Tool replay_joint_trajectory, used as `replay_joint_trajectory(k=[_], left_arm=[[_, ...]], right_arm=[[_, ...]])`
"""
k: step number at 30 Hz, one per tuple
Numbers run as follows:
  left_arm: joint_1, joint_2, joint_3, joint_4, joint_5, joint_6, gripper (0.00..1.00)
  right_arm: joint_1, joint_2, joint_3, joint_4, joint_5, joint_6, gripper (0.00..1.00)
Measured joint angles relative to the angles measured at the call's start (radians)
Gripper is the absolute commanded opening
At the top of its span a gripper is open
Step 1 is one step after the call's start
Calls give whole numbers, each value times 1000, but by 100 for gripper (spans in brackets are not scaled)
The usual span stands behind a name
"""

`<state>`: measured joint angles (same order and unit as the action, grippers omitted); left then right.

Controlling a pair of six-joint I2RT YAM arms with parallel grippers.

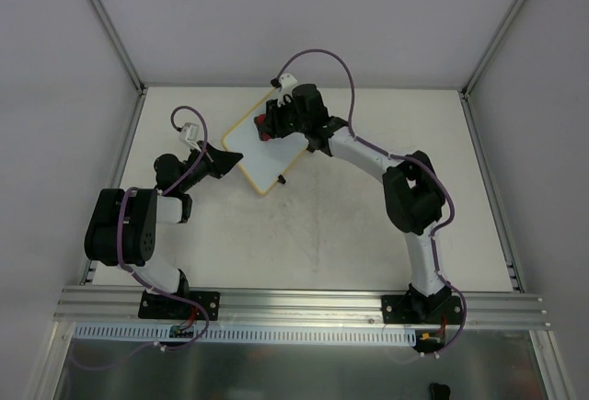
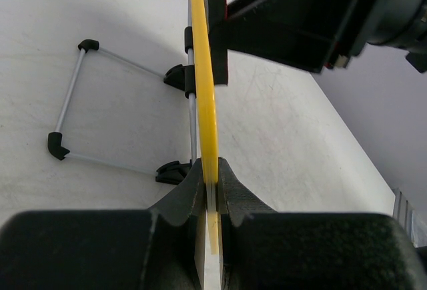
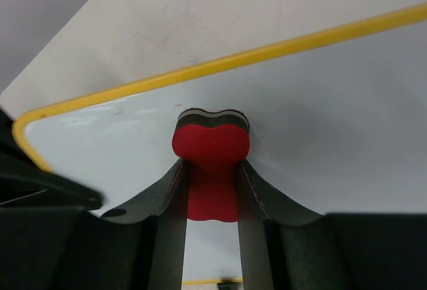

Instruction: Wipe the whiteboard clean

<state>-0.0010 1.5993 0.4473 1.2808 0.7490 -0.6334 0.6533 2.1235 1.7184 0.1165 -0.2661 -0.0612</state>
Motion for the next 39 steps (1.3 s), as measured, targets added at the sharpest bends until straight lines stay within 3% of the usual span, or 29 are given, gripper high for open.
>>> replay_joint_trajectory(k=[8, 17, 30, 39], left_arm=[[0, 0, 1, -2, 0, 0, 0], [-6, 3, 1, 0, 2, 1, 0], [-7, 15, 8, 6, 2, -1, 4], [-6, 14, 8, 3, 6, -8, 13]], right_arm=[[145, -54, -47, -28, -12, -77, 0], [150, -122, -181, -34, 3, -81, 0], [129, -517, -585, -48, 154, -32, 0], [-21, -564, -616, -356, 274, -8, 0]])
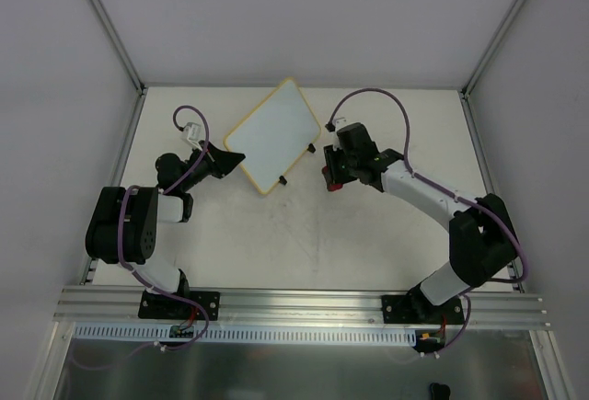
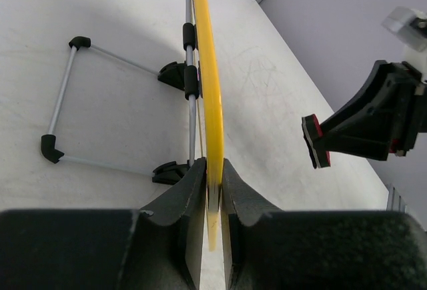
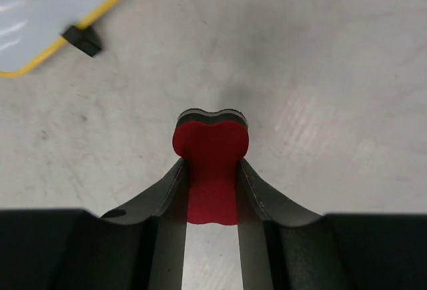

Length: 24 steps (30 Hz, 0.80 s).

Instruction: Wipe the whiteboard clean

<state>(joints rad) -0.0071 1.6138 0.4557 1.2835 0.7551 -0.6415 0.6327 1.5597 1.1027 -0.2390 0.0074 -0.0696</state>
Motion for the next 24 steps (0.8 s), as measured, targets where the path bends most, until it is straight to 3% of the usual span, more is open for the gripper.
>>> replay_joint_trajectory(k=[8, 16, 19, 20, 24], left_arm=[[0, 0, -2, 0, 5, -5, 16], [0, -3, -10, -1, 11, -6, 17], [0, -4, -10, -1, 15, -6, 18], [0, -4, -10, -1, 16, -6, 20], [0, -5, -13, -1, 22, -8, 25]], right_arm=[[-89, 31, -35, -157, 61, 15, 0], [-94, 132, -37, -241, 85, 14, 9], [-95, 138, -42, -245, 87, 14, 16], [-95, 138, -43, -246, 87, 14, 26], [-95, 138, -47, -247, 86, 15, 37]])
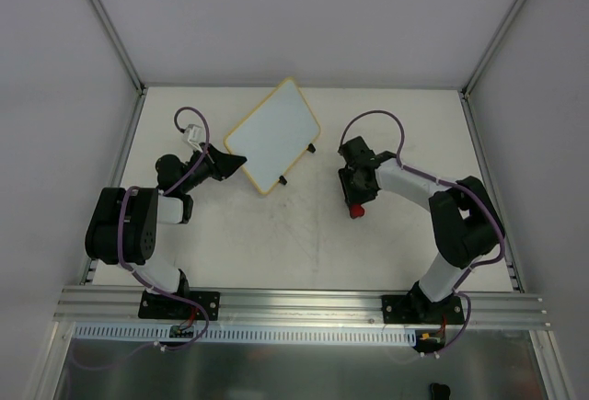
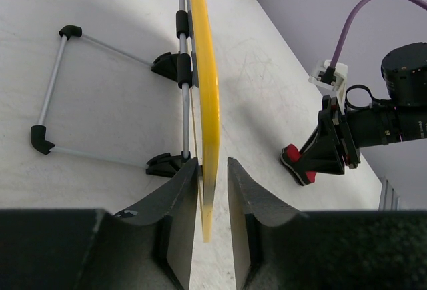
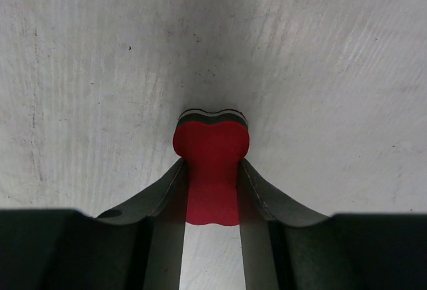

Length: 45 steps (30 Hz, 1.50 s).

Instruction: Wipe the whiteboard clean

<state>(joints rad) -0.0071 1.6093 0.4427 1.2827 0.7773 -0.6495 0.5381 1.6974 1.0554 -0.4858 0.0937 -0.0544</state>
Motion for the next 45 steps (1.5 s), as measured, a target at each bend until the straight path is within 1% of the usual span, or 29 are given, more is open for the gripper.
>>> replay_joint_trajectory(k=[5, 7, 9, 11, 13, 14, 17, 21, 27, 28, 30, 31, 33, 34, 35, 36, 37, 38, 40, 42, 45], left_arm=[[0, -6, -6, 0, 0, -3, 29], [0, -11, -11, 0, 0, -3, 32], [0, -14, -14, 0, 0, -4, 34], [0, -16, -16, -1, 0, -5, 38], [0, -21, -16, 0, 0, -6, 42], [0, -24, -17, 0, 0, -7, 47], [0, -35, -23, 0, -1, -10, 54], [0, -55, -39, 0, -3, -10, 60], [0, -109, -77, 0, -34, -9, 64], [0, -128, -92, 0, -42, -9, 66], [0, -190, -139, -3, -65, -3, 69], [0, -232, -164, -5, -82, 2, 70], [0, -333, -198, -31, -108, 13, 75], [0, -399, -209, -55, -125, 20, 82], [0, -468, -212, -91, -138, 30, 89], [0, -540, -212, -134, -157, 40, 91], [0, -614, -212, -177, -171, 52, 95], [0, -684, -211, -223, -187, 66, 99], [-2, -788, -209, -311, -222, 85, 99], [-24, -884, -210, -415, -297, 103, 99], [-53, -972, -225, -529, -383, 115, 99]], right_arm=[[0, 0, -3, -1, 0, 2, 42], [0, 0, -3, -2, 0, 2, 47], [0, -2, -3, -2, 0, 4, 50], [0, -5, -3, -2, 0, 3, 52], [0, -12, -3, -2, 0, 3, 53], [0, -17, -3, -2, 0, 3, 53], [0, -41, -4, -2, 1, 4, 53], [0, -111, -6, -3, 6, 3, 53], [0, -264, -28, 8, 27, 3, 53], [0, -301, -41, 13, 34, 3, 53], [0, -368, -68, 32, 49, 3, 54], [-1, -402, -83, 40, 53, 2, 56], [-10, -459, -104, 52, 52, 2, 59], [-20, -483, -112, 58, 48, 2, 60], [-33, -502, -120, 70, 42, 3, 78], [-50, -520, -132, 86, 36, 10, 91], [-70, -538, -148, 104, 26, 8, 99], [-89, -558, -171, 122, 14, 7, 99], [-129, -612, -237, 174, -16, 5, 99], [-157, -679, -314, 214, -32, 6, 99], [-183, -772, -395, 245, -31, 8, 99]])
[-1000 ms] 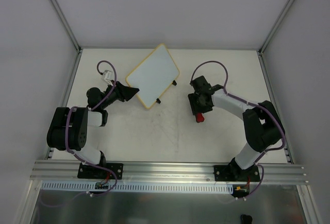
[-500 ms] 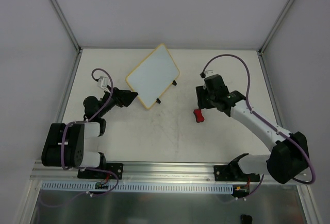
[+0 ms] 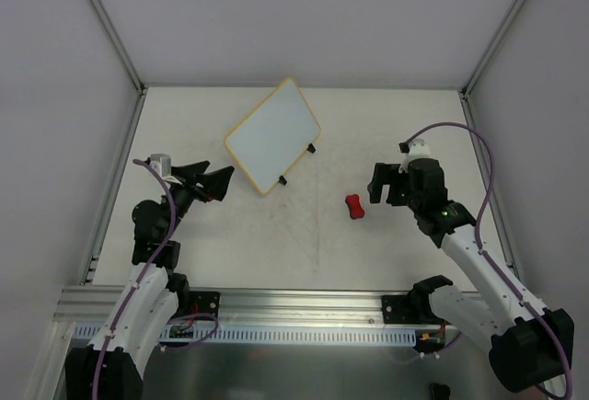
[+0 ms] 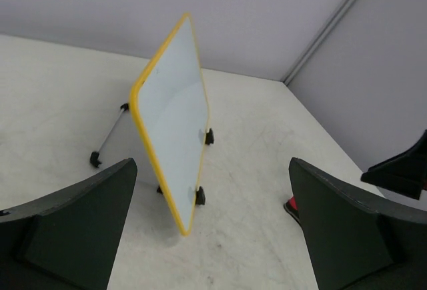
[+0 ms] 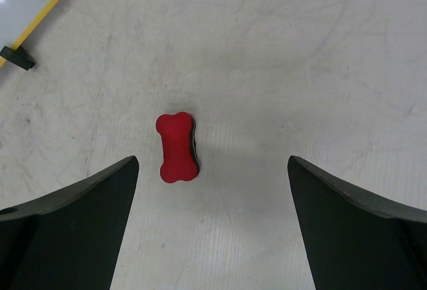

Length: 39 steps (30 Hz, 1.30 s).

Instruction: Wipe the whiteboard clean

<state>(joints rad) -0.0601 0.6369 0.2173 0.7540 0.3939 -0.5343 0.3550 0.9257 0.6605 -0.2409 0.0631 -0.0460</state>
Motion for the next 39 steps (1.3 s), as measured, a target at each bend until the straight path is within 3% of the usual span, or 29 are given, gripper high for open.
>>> replay_joint_trajectory(k=[13, 21, 30, 39], left_arm=[[-6, -404, -148, -412, -266, 3, 99], [-13, -343, -148, -467, -309, 5, 99], [-13, -344, -148, -483, -310, 5, 99], [-13, -356, -148, -483, -309, 5, 99]], right_arm=[[-159, -65, -109, 111, 36, 32, 99], [-173, -154, -274, 160, 120, 68, 99], [-174, -161, -290, 206, 192, 63, 99], [-175, -153, -429, 492, 307, -81, 99]])
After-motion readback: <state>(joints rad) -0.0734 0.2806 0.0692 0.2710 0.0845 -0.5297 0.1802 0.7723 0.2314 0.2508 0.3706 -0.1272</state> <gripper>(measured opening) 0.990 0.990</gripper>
